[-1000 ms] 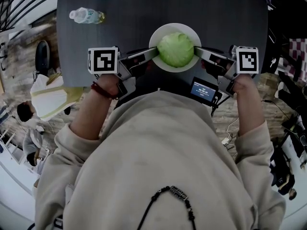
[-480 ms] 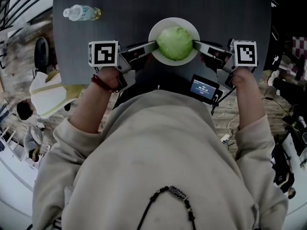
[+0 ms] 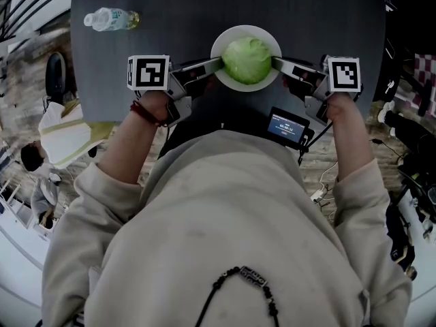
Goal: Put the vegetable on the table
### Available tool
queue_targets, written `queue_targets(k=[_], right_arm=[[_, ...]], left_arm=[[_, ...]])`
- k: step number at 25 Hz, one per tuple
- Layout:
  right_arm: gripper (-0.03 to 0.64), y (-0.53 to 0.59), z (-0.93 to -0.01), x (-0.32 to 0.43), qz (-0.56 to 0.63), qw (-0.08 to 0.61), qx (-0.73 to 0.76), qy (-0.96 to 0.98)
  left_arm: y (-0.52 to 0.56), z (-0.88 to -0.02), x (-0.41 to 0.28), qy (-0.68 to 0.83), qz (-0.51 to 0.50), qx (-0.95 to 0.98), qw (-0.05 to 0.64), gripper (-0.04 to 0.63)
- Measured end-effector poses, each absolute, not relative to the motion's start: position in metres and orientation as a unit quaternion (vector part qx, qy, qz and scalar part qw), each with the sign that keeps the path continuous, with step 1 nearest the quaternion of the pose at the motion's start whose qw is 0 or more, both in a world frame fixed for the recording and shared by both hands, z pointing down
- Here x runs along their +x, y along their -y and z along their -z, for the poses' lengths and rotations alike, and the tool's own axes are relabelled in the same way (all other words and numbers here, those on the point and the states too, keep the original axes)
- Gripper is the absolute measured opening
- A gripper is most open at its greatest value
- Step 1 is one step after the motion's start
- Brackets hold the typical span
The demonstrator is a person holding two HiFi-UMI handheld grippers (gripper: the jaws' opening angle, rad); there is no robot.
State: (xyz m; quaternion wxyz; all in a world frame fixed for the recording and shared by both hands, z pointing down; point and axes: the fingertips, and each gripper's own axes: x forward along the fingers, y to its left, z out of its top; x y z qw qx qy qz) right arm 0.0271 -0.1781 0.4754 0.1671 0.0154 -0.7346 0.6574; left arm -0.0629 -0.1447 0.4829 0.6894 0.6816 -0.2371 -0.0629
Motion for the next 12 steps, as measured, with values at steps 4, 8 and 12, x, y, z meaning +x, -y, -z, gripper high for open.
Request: queue_targets(k=[4, 8, 12], right_arm=[[0.025, 0.179, -0.486, 0.018, -0.660, 0.166, 0.012, 0.733], [0.025, 0.179, -0.496, 0.019, -0.665, 0.171, 0.017, 0.727], [0.025, 0.181, -0.506, 0.021, -0.667, 0.171, 0.022, 0.725]], left_arm=[[0.146, -0.497, -0.070, 0.237, 0.061, 0.684, 0.688, 0.015], [0.147, -0.504, -0.067, 0.228, 0.077, 0.675, 0.697, 0.015], [0.149, -0.519, -0.070, 0.236, 0.058, 0.683, 0.689, 0.015]])
